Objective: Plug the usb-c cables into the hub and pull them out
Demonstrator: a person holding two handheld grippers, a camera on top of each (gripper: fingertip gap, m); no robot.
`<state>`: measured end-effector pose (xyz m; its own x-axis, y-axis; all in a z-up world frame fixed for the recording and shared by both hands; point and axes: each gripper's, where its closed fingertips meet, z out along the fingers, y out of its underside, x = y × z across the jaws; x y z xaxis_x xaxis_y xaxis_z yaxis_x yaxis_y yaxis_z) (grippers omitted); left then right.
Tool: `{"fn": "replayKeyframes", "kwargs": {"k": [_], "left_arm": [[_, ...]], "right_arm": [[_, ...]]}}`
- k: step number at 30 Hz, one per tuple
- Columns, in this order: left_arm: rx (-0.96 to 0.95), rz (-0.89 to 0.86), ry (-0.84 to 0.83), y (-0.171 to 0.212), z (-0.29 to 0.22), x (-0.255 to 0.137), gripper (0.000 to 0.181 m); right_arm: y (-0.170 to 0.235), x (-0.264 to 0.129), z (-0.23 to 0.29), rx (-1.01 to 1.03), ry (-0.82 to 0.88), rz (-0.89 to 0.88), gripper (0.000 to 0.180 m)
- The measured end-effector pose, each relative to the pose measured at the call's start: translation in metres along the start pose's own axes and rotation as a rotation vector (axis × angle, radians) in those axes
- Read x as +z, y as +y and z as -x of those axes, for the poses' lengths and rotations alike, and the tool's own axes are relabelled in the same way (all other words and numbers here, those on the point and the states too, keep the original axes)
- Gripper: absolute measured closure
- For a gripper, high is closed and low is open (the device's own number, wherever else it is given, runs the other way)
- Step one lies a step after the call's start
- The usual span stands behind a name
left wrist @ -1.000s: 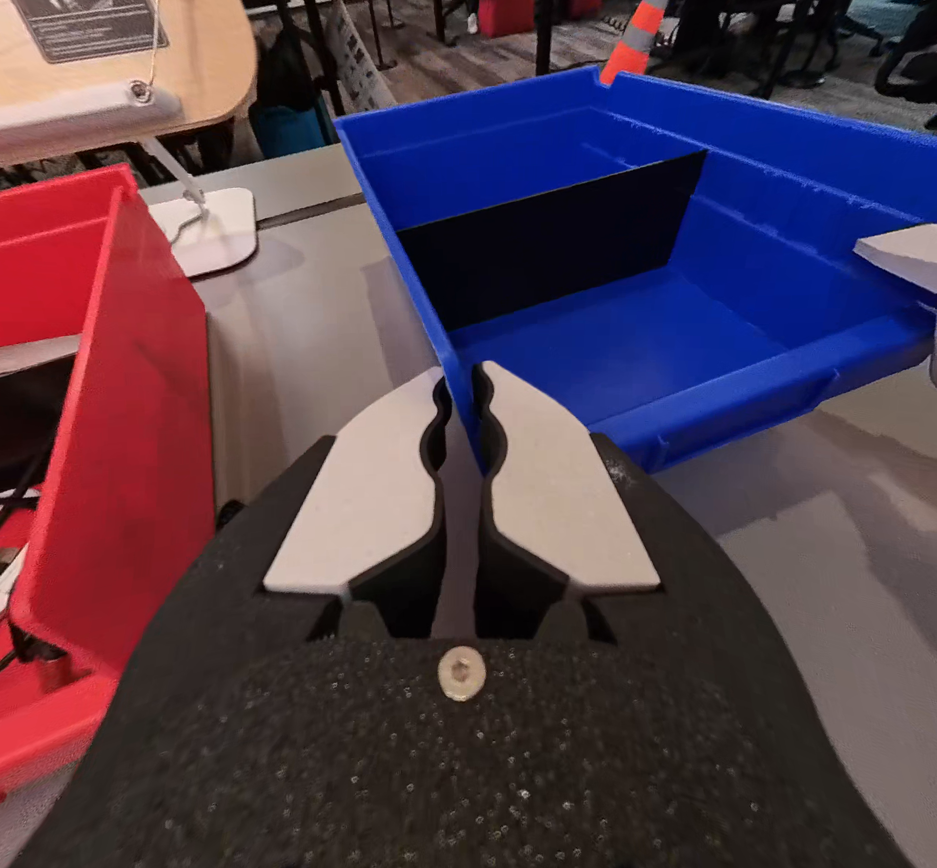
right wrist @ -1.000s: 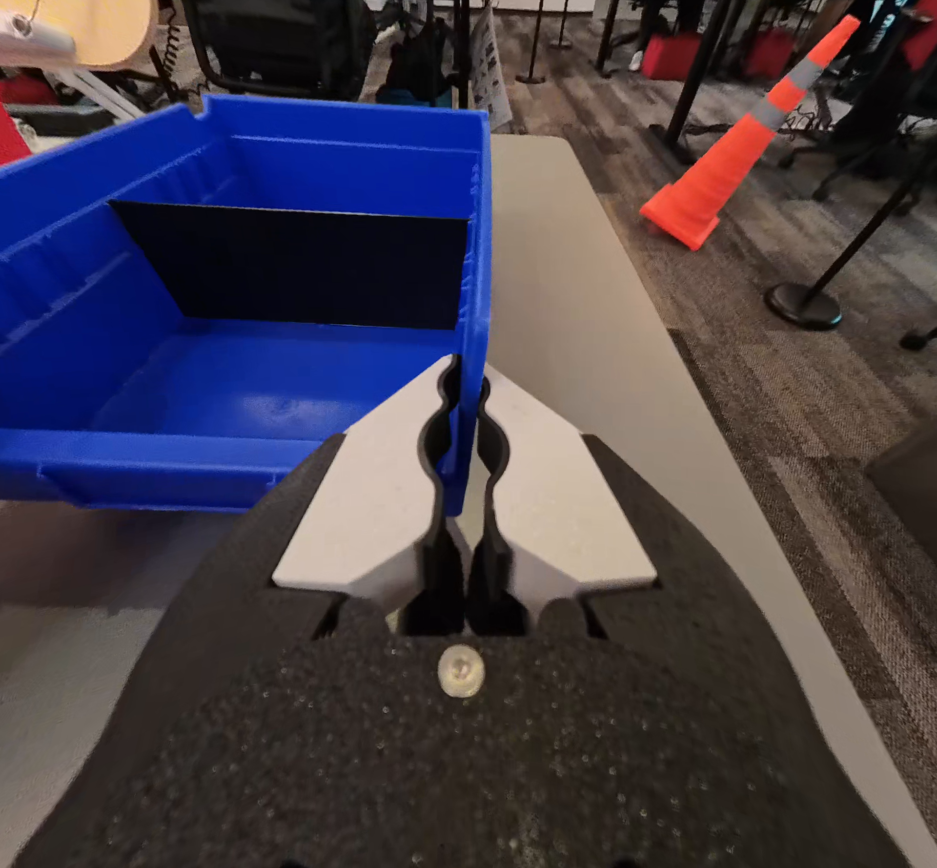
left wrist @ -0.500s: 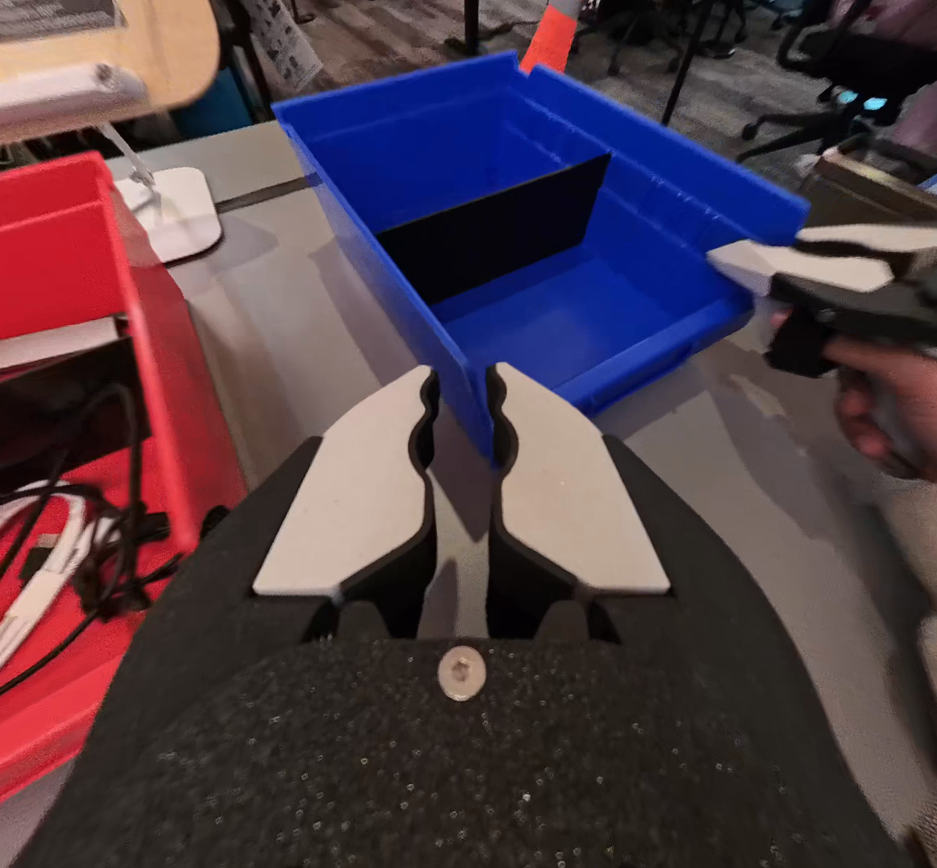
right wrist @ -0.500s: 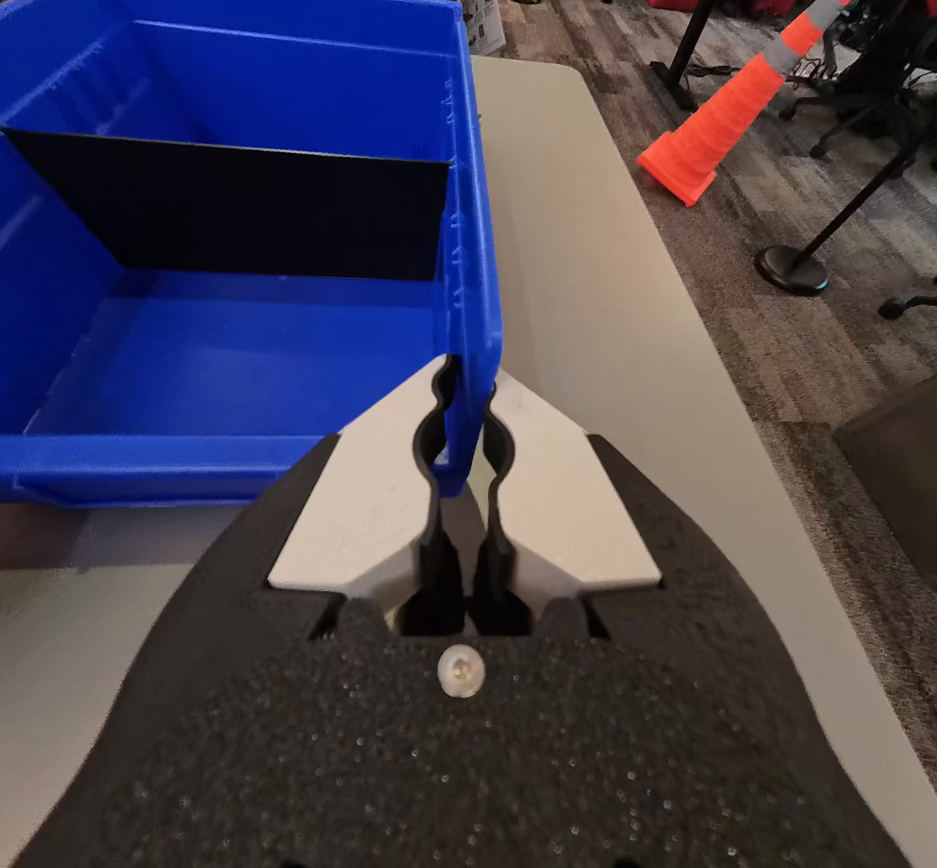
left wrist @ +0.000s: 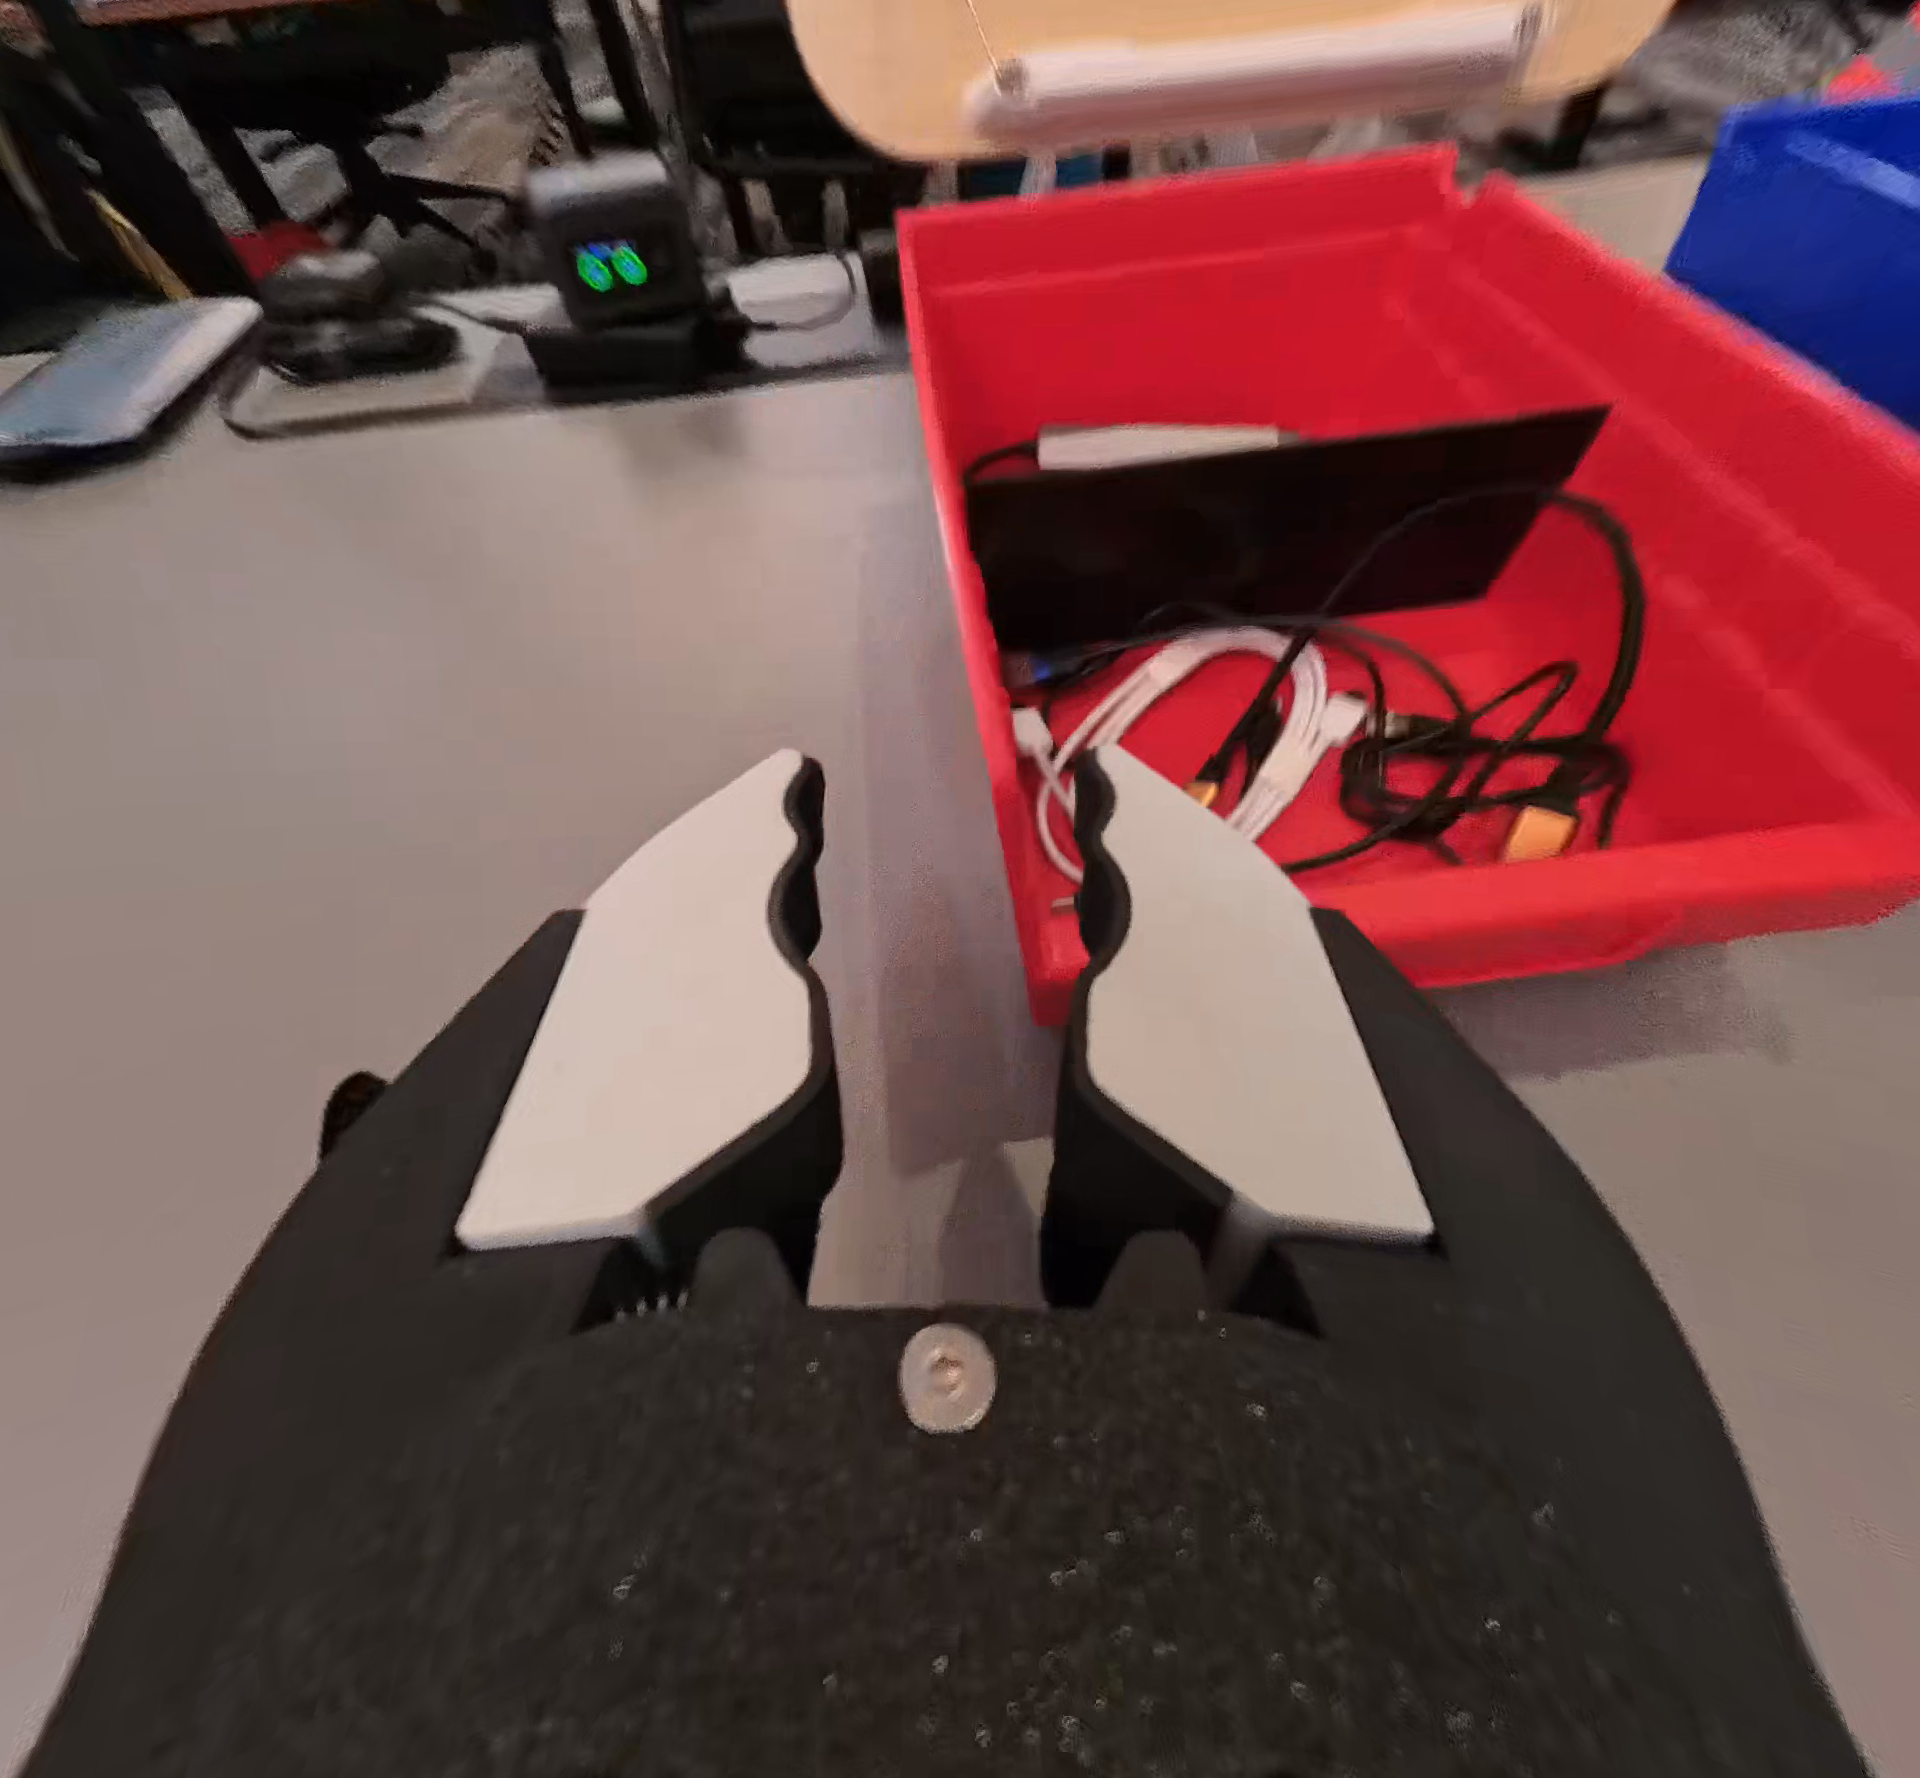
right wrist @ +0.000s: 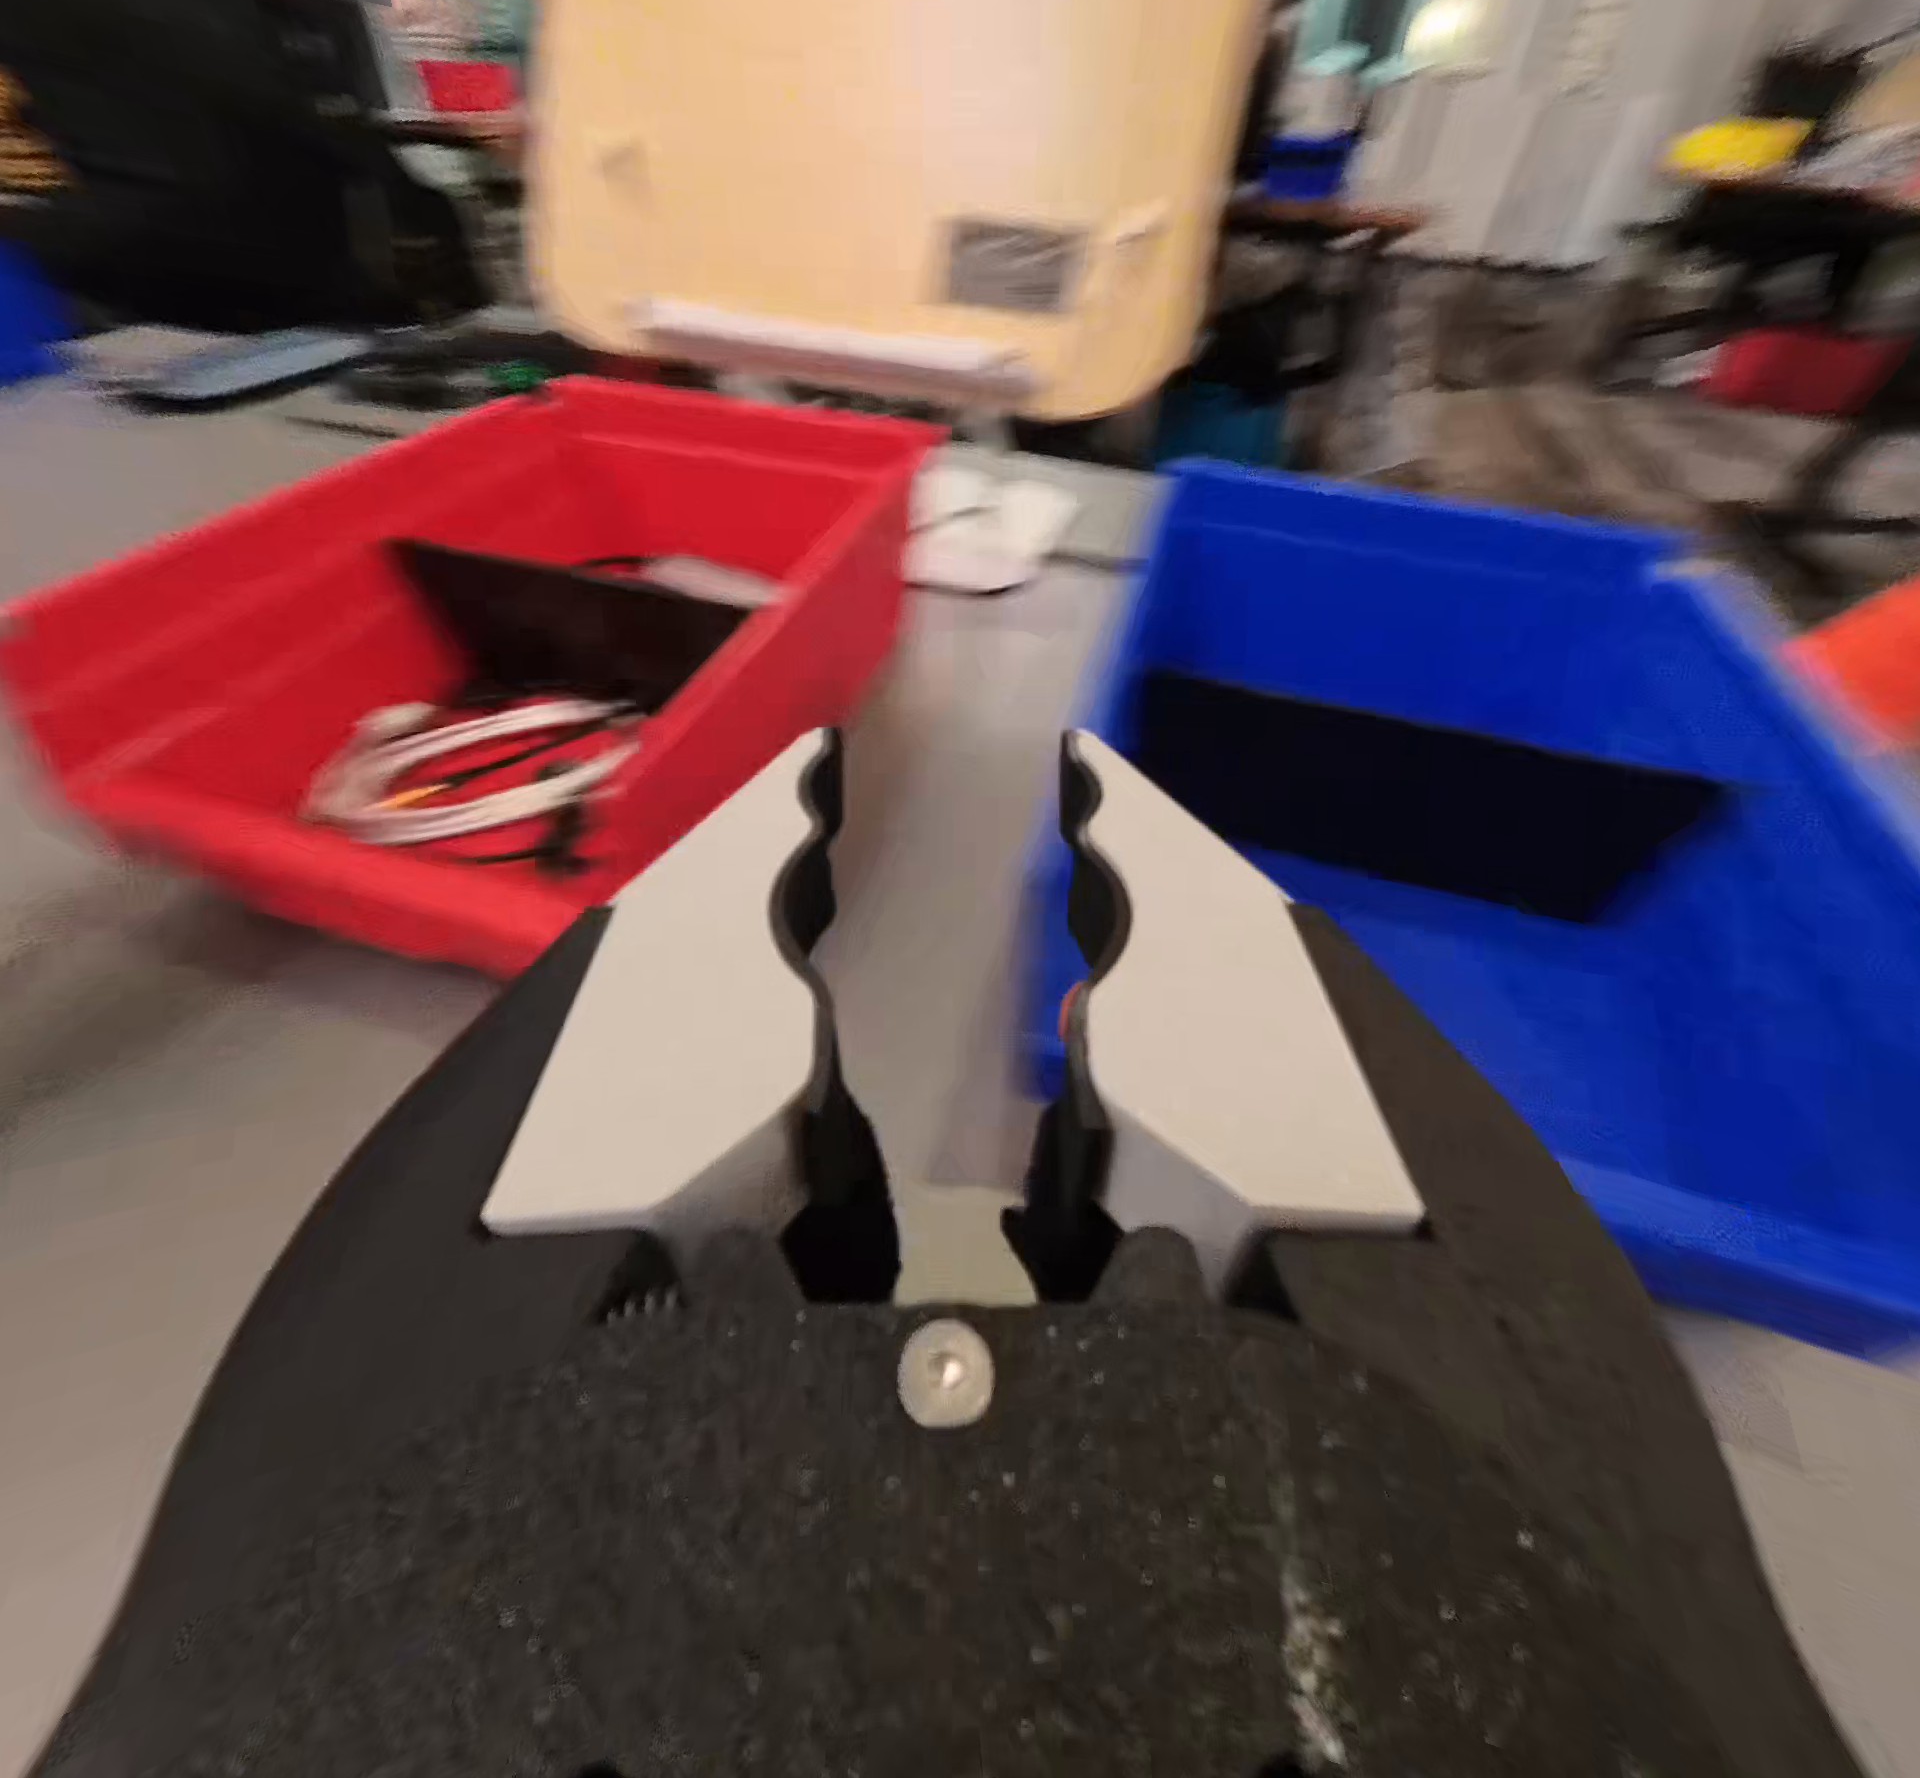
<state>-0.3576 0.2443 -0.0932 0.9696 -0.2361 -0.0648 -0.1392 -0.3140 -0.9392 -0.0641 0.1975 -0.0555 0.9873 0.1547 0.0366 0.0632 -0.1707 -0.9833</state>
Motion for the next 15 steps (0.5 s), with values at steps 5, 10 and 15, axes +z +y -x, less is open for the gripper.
{"fn": "replayKeyframes", "kwargs": {"k": [5, 10, 15], "left_arm": [[-0.064, 0.113, 0.153, 0.033, -0.02, 0.029, 0.143], [-0.059, 0.133, 0.175, 0.034, -0.021, 0.046, 0.172], [0.045, 0.146, 0.093, 0.035, 0.006, 0.044, 0.178]], "right_arm": [[0.046, 0.056, 0.071, 0.118, -0.016, 0.168, 0.136], [0.066, 0.085, 0.074, 0.187, 0.083, 0.216, 0.172], [0.057, 0.087, 0.09, 0.12, 0.205, 0.214, 0.177]]}}
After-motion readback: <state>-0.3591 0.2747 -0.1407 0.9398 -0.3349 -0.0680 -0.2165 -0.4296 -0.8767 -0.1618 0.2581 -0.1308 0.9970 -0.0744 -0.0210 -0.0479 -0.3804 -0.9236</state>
